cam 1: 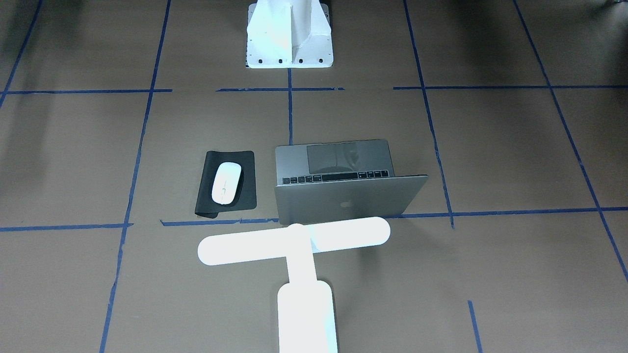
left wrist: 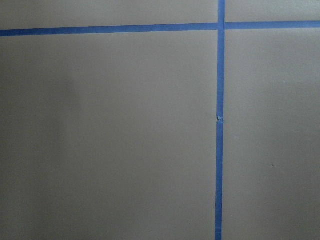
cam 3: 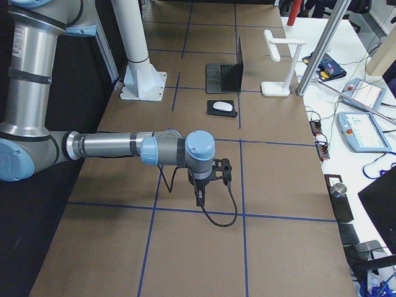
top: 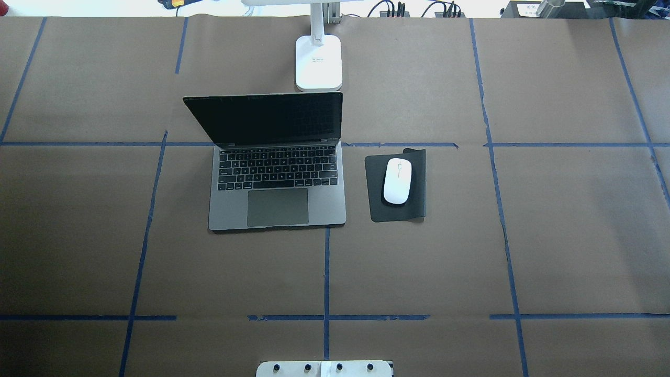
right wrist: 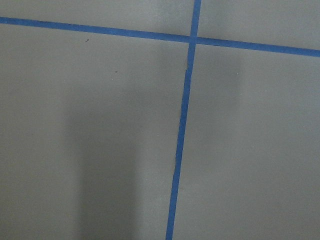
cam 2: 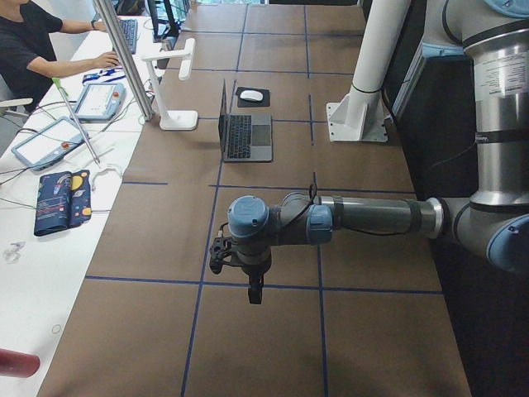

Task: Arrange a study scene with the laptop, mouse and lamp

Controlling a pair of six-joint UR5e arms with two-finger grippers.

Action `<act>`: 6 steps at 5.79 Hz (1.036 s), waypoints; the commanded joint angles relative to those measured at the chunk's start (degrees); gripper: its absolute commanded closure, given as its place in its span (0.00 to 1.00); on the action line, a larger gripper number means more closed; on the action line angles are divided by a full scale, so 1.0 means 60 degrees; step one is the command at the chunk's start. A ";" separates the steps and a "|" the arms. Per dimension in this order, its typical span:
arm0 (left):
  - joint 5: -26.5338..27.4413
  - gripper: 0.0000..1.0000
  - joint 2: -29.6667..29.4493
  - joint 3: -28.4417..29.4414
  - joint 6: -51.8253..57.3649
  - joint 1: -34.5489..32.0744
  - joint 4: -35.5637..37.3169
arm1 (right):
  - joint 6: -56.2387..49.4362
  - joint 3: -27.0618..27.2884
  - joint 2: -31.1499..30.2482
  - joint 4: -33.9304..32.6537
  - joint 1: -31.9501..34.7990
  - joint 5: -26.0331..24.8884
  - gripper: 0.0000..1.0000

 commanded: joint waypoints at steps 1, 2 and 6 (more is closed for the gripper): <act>-0.0013 0.00 -0.0069 -0.0073 -0.0005 0.0308 0.0041 | 0.0000 -0.0019 -0.0068 0.0013 -0.0001 0.0008 0.00; -0.0013 0.00 -0.0055 -0.0074 -0.0005 0.0309 0.0099 | 0.0000 -0.0020 -0.0112 0.0013 -0.0001 0.0008 0.00; -0.0351 0.00 -0.0084 -0.0235 0.0024 0.0308 0.0568 | -0.0015 -0.0064 -0.0112 0.0042 -0.0001 -0.0007 0.00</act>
